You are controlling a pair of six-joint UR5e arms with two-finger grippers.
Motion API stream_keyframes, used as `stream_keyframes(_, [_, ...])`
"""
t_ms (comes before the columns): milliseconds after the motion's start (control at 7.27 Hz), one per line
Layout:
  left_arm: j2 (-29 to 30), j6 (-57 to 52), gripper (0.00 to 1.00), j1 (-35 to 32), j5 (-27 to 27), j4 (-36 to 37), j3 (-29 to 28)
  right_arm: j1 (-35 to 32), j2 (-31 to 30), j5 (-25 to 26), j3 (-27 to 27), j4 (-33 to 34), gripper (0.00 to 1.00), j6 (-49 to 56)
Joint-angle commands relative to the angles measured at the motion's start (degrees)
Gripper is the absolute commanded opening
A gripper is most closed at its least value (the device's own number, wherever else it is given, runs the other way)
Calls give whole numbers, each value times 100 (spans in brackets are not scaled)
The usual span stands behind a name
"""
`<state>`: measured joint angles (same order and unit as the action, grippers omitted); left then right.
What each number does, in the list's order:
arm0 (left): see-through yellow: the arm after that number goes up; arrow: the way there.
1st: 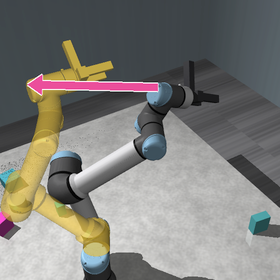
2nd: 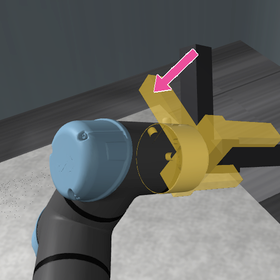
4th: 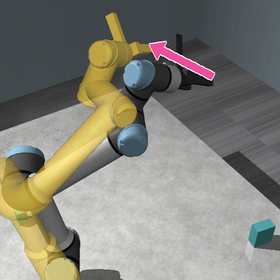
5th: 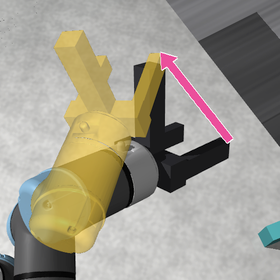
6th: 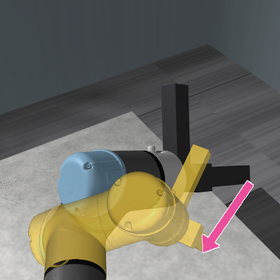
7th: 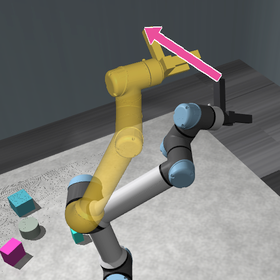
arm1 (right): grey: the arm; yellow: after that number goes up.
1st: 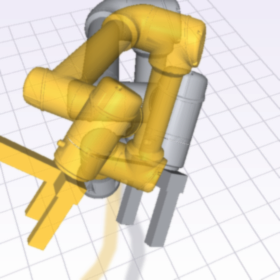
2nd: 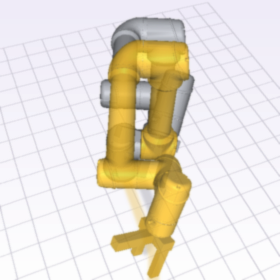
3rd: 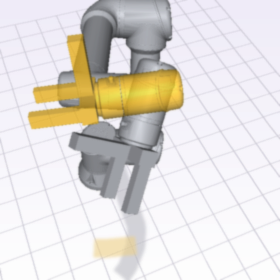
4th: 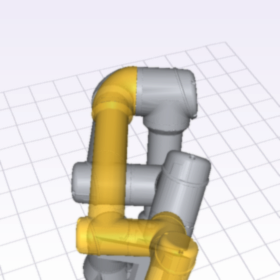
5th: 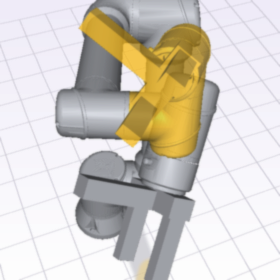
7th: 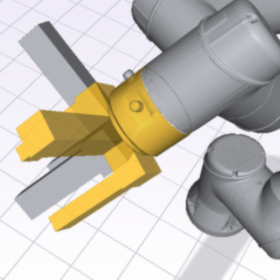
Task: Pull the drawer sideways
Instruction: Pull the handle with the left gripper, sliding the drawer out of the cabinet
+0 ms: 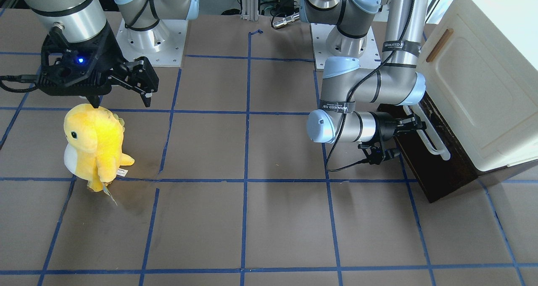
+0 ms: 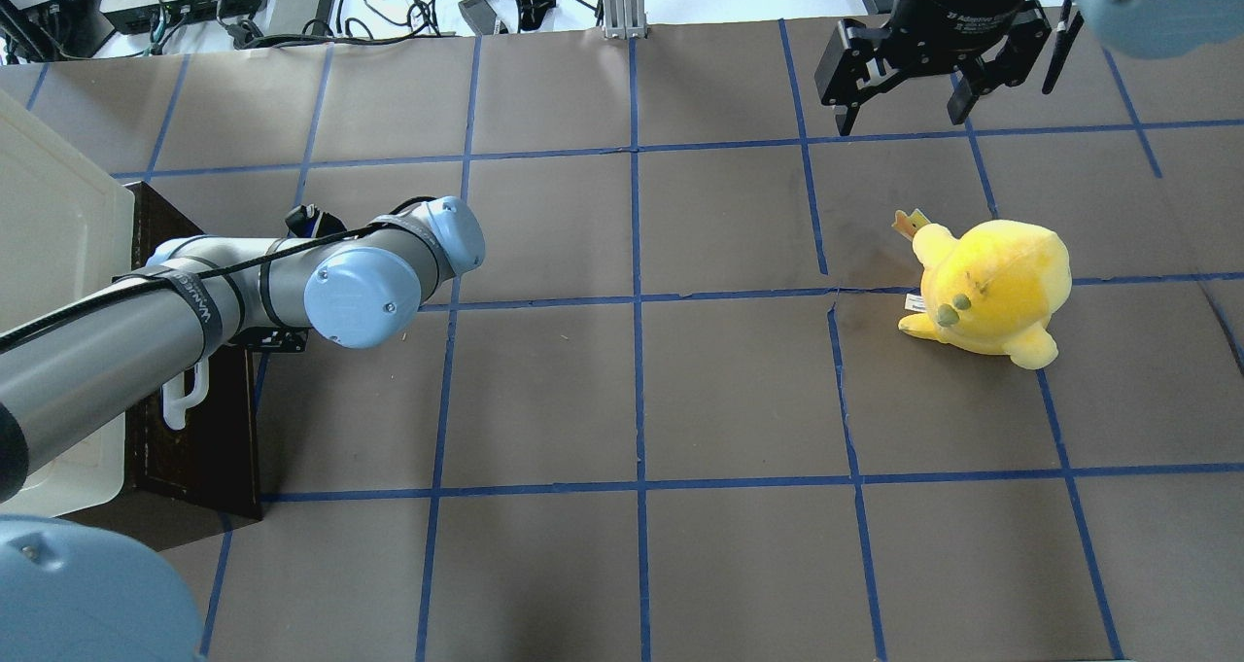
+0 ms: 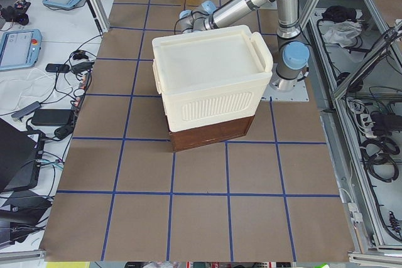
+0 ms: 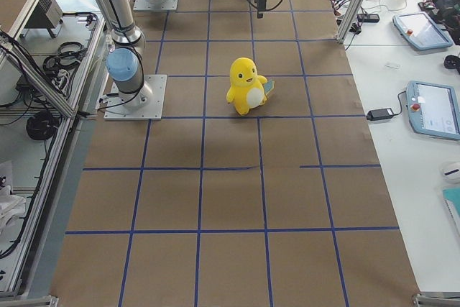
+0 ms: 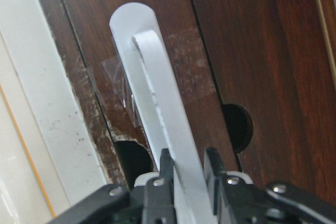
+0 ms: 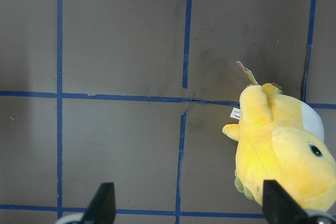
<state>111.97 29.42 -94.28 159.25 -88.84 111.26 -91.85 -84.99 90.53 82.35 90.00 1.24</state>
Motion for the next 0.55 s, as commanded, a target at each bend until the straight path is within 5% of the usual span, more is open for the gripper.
stream_keyframes(0, [0,-15,19,-46,-26,42,-78,0,0,0,0,0,100,-1])
stream_keyframes(412, [17,-6,19,-196,-52,51,-78,0,0,0,0,0,100,-1])
